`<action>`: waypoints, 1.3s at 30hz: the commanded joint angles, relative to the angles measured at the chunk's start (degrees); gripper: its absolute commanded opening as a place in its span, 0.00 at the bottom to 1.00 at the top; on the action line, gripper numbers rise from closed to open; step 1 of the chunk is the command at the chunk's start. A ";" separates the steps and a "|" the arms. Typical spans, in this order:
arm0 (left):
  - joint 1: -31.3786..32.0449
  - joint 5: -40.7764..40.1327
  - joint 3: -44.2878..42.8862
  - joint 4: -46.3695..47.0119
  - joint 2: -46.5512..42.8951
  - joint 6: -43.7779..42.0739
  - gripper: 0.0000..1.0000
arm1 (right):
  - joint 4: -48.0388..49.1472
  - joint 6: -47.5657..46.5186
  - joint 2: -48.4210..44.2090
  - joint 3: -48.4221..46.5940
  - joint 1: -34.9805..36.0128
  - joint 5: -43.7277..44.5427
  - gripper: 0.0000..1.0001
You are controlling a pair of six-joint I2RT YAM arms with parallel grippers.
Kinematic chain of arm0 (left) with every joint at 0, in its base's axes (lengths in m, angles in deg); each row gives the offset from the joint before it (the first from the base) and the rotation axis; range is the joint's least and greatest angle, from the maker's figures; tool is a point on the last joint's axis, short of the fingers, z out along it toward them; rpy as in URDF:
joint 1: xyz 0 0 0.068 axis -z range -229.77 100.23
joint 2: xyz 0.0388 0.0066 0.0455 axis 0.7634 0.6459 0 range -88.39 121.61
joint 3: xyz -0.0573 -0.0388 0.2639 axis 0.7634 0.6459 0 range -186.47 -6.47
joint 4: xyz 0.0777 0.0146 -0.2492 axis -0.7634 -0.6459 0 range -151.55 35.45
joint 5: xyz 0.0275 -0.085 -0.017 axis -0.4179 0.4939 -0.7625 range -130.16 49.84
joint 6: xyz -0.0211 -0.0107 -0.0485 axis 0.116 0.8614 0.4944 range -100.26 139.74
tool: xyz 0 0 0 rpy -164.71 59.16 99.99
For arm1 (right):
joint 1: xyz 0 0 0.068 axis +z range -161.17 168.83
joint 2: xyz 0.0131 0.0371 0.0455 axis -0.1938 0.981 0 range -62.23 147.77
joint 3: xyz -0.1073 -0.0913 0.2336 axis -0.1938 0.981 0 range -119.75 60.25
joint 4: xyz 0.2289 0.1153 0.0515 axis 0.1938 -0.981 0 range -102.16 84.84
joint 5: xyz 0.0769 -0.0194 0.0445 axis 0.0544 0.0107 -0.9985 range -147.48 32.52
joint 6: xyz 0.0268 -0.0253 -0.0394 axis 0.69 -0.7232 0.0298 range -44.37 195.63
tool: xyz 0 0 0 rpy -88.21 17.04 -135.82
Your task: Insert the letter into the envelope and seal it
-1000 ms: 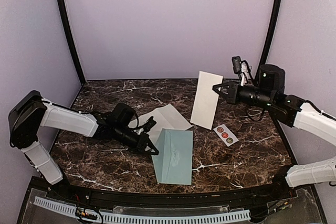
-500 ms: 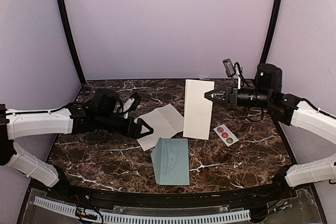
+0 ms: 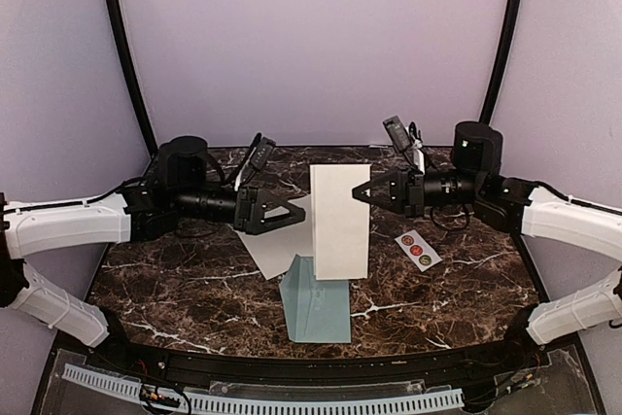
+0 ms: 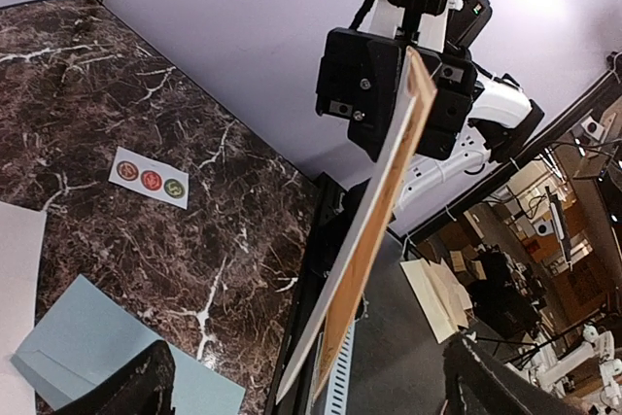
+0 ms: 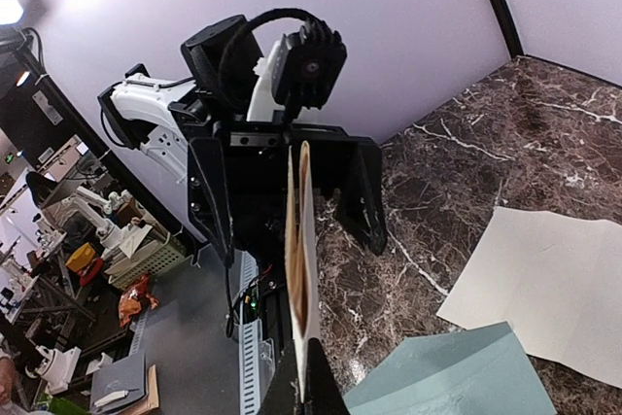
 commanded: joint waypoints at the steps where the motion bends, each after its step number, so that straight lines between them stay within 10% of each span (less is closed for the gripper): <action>1: 1.83 6.67 -2.57 5.52 2.52 2.13 0.95 | 8.30 2.66 1.45 -0.30 1.64 -1.70 0.00; 13: 3.55 7.66 -3.45 8.36 4.54 4.24 0.32 | 8.41 2.37 3.32 -1.12 2.21 -0.69 0.00; 23: 3.55 1.00 -4.82 1.26 6.13 3.93 0.00 | 4.74 1.13 3.23 -1.81 2.21 1.84 0.02; 29: 3.05 -6.16 -5.91 -12.34 6.97 2.80 0.00 | -5.08 1.17 0.91 -2.51 1.35 14.81 0.62; 39: 0.91 -5.65 -1.40 -19.09 13.30 7.06 0.00 | -9.53 12.53 -0.34 7.55 2.58 26.62 0.77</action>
